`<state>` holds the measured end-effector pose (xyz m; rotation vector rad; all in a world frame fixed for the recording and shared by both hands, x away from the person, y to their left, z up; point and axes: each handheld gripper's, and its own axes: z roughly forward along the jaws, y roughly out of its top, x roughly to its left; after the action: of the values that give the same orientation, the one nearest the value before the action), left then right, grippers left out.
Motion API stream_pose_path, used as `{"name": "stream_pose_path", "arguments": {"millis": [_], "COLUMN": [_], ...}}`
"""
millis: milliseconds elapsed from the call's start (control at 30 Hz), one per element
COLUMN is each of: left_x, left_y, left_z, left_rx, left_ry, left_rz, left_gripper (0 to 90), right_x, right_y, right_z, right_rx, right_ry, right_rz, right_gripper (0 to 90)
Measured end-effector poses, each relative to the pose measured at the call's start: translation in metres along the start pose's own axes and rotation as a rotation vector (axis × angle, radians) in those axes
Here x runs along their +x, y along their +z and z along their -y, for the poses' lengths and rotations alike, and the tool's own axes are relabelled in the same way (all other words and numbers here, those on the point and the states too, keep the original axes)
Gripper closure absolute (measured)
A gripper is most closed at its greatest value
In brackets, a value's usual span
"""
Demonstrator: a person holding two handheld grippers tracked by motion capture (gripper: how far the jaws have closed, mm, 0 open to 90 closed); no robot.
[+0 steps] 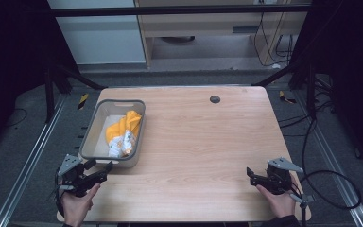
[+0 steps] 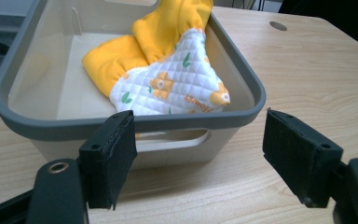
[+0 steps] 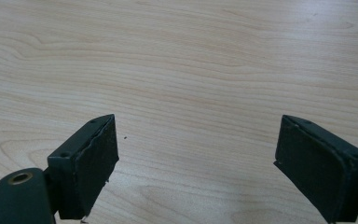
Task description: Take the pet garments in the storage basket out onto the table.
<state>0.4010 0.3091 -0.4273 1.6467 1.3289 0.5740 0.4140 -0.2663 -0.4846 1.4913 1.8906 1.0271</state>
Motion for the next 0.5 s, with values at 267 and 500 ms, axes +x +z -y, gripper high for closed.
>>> {"name": "stream_pose_path", "arguments": {"millis": [267,500], "left_x": [0.001,0.003], "left_y": [-0.003,-0.004], "left_z": [-0.014,-0.028], "left_rx": [-0.006,-0.012], "left_ry": [0.009,0.018], "left_rz": [0.009,0.018], "left_gripper": [25.3,25.1], "right_x": [0.002,0.004], "right_y": [0.001,0.0], "right_z": [0.0,-0.001], "right_rx": [-0.002,0.0], "right_ry": [-0.011,-0.027], "right_rz": [-0.009,-0.015], "right_gripper": [13.3,13.2]}}
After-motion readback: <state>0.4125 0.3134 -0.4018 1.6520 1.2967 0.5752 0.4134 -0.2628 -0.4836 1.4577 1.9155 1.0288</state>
